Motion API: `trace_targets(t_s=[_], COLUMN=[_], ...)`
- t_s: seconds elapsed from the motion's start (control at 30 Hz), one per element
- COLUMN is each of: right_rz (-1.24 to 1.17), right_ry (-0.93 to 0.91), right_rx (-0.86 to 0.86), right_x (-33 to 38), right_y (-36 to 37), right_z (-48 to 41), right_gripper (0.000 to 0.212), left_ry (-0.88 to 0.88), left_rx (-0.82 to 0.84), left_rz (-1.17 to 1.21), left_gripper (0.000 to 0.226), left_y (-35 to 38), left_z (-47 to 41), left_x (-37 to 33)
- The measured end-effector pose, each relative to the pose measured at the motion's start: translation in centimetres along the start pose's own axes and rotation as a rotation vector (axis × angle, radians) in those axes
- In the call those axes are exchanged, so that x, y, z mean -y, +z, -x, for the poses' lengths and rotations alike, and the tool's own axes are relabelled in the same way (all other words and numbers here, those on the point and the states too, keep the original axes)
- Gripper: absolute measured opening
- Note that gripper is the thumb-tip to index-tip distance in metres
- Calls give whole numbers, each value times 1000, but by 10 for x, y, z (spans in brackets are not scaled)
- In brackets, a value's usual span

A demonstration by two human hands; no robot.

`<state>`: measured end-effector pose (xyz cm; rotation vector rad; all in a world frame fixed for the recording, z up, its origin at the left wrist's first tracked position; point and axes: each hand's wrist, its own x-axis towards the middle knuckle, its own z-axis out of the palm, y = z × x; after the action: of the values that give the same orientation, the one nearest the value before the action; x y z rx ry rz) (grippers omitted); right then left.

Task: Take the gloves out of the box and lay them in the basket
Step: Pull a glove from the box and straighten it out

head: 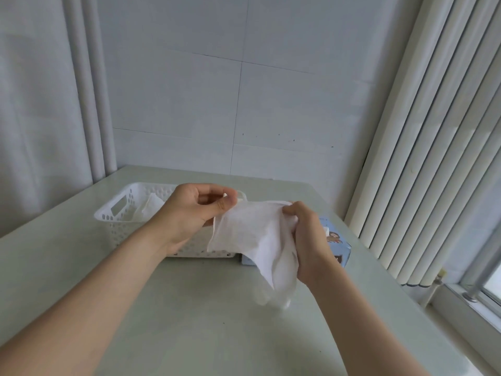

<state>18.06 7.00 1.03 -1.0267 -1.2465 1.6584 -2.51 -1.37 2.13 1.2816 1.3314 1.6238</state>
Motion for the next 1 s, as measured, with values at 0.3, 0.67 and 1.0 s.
trace_targets(t_s=[0.3,0.67,1.0], right_rz=[230,998,1579], right_ry=[-128,-675,-863], right_rx=[-16,-442,-213], right_x=[-3,21,43], right_y=[11,70,126], right_z=[1,-35,-73], right_gripper=[45,25,32], left_ry=[122,356,109], left_rx=[-203,-491,-644], left_rz=[-117,-502,-676], left_gripper=[15,18,16], left_y=[-2,-24,-83], left_z=[-2,-24,-51], left_x=[-3,8,3])
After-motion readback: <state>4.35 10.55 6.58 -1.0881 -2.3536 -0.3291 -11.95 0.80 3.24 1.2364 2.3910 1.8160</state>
